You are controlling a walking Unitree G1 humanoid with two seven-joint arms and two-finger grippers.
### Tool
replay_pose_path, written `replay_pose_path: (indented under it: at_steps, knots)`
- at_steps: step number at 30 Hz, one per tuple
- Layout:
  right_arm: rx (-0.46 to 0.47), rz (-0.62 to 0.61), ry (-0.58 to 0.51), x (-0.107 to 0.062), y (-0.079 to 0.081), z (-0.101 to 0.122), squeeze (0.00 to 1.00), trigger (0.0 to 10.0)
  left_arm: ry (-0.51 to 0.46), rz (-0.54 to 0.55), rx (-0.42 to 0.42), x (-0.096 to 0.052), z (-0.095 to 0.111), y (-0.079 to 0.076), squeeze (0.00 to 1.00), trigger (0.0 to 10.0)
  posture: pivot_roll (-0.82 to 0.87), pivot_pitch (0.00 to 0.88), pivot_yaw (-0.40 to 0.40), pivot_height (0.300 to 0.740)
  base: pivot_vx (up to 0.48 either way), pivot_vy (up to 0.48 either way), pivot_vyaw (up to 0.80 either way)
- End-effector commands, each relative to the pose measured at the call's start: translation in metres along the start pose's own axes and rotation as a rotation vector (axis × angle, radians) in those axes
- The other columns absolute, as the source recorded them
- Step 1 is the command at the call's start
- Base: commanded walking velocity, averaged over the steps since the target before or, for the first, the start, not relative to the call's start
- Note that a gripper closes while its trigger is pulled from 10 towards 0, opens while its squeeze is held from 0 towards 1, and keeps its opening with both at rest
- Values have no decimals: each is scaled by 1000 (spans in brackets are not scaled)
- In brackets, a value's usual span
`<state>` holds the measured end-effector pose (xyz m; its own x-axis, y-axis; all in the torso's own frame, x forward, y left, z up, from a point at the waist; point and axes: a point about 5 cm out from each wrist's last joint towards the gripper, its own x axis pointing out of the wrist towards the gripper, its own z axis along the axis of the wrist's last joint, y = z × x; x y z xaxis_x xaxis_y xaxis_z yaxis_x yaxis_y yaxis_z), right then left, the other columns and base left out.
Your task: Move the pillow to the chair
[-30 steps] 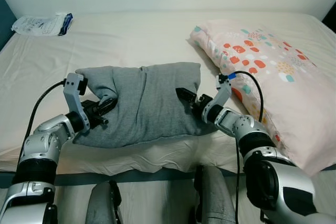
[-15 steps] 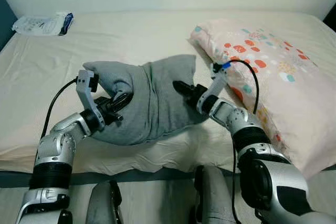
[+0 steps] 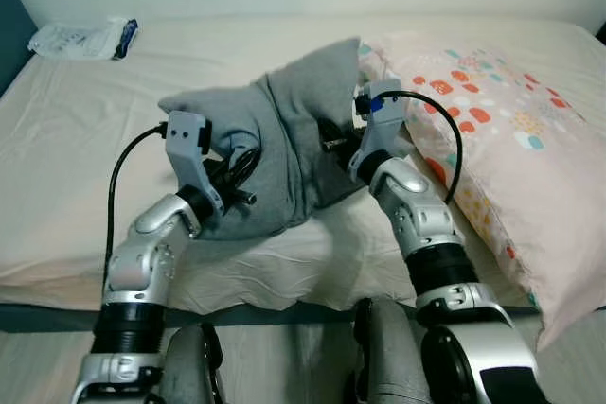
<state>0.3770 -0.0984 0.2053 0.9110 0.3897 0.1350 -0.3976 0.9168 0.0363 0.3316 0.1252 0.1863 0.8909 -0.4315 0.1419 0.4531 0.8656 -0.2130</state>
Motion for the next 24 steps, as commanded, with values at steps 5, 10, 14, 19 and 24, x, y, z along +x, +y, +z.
replay_pose_path:
  at_steps: [5, 10, 14, 19, 24]
  knots:
    - [-119, 42, -176, 1, 39, 32, 0, 10000, -140, 198, 66, 3, 13, -15, 0, 10000, -7, 177, -6, 543, 0, 0, 0]
    - [-150, -23, -178, -2, 43, 34, 0, 10000, -103, 262, 63, 2, 13, -9, 0, 10000, -4, 181, -1, 543, 0, 0, 0]
    - [-185, -46, -197, -3, 46, 38, 0, 10000, -94, 270, 88, 2, 13, -10, 0, 10000, -7, 178, 1, 543, 0, 0, 0]
    - [-251, -87, -215, -4, 46, 41, 0, 10000, -48, 337, 139, 1, 7, -6, 0, 10000, 1, 175, 5, 543, 0, 0, 0]
    - [-254, -112, -202, -6, 41, 39, 0, 10000, -43, 345, 173, 0, 6, -5, 0, 10000, 5, 175, -8, 543, 0, 0, 0]
